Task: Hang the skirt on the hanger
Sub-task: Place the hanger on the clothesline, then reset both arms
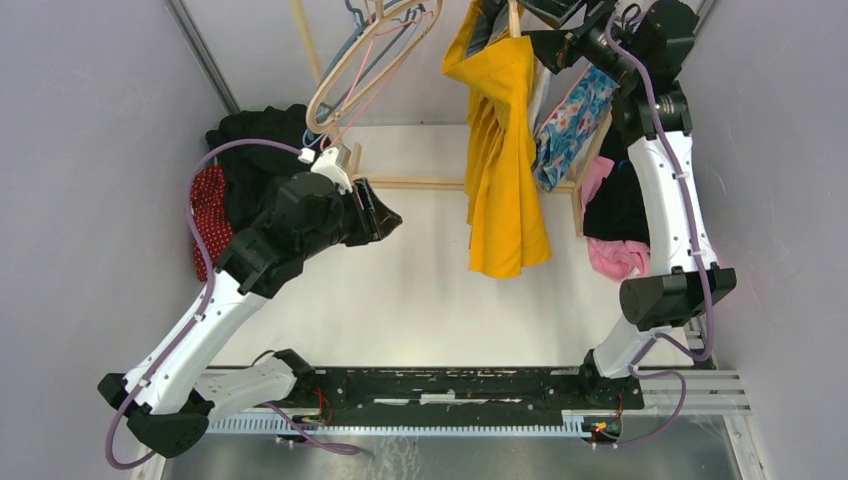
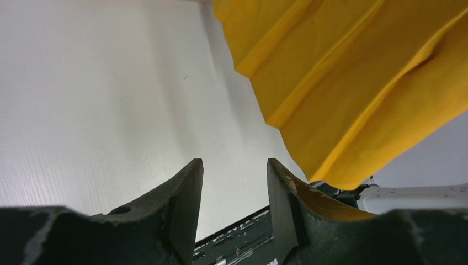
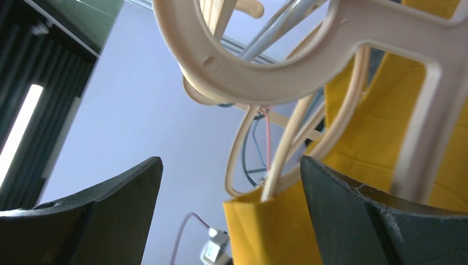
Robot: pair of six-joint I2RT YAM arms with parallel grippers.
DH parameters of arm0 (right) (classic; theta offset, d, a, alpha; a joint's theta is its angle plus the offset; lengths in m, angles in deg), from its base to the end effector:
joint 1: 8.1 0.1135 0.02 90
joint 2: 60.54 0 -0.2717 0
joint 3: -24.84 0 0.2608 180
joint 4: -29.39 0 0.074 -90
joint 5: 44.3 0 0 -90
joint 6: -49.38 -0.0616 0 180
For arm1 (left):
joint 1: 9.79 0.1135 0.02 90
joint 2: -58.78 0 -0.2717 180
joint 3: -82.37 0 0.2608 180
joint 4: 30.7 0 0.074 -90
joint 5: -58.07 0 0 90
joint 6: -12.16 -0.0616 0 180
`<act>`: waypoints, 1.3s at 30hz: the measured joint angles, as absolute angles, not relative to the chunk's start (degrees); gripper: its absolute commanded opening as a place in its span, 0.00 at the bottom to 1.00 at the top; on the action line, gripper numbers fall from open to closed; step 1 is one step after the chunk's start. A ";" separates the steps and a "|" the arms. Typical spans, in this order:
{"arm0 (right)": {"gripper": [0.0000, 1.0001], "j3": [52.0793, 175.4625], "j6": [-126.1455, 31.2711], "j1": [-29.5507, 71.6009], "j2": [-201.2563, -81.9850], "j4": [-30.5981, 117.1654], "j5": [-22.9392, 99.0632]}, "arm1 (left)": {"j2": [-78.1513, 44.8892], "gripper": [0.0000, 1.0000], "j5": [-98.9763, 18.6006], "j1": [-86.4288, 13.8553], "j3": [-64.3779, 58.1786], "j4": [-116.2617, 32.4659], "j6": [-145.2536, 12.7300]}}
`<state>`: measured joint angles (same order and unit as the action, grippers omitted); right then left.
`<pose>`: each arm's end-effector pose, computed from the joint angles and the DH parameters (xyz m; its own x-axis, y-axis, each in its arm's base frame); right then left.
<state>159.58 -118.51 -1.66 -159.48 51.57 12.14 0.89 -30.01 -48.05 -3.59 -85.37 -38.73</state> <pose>0.3892 0.0782 0.5640 -0.5643 0.7562 -0.3312 -0.3604 0.1352 0.9229 0.1795 -0.1389 0.4057 -0.6484 -0.2916 -0.7033 0.2402 0.7982 -0.5524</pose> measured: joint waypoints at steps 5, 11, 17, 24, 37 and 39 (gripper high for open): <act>1.00 157.03 -107.97 -3.59 -154.12 58.96 10.31 | 0.08 0.62 -27.85 -47.98 -3.59 -84.97 -39.14; 0.99 152.20 -86.16 -4.64 -141.12 73.28 14.98 | -0.12 0.99 -24.66 -47.72 -2.52 -83.38 -40.04; 1.00 131.28 -71.56 -4.51 -120.02 76.62 24.18 | 0.12 0.99 -20.77 -47.46 1.98 -80.69 -40.74; 1.00 112.61 -63.10 -4.51 -107.48 78.13 33.50 | -1.23 0.99 -16.16 -47.35 6.72 -77.26 -43.27; 1.00 91.85 -57.49 -4.07 -92.05 75.88 46.41 | -9.43 0.99 -5.40 -42.12 15.12 -67.79 -48.96; 1.00 88.29 -57.14 -4.03 -92.11 73.58 49.23 | -10.92 0.99 -4.38 -39.35 16.41 -65.30 -49.39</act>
<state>88.29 -57.14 -4.03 -92.11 73.58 49.23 -10.92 -4.38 -39.35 16.41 -65.30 -49.39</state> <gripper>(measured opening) 0.996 0.990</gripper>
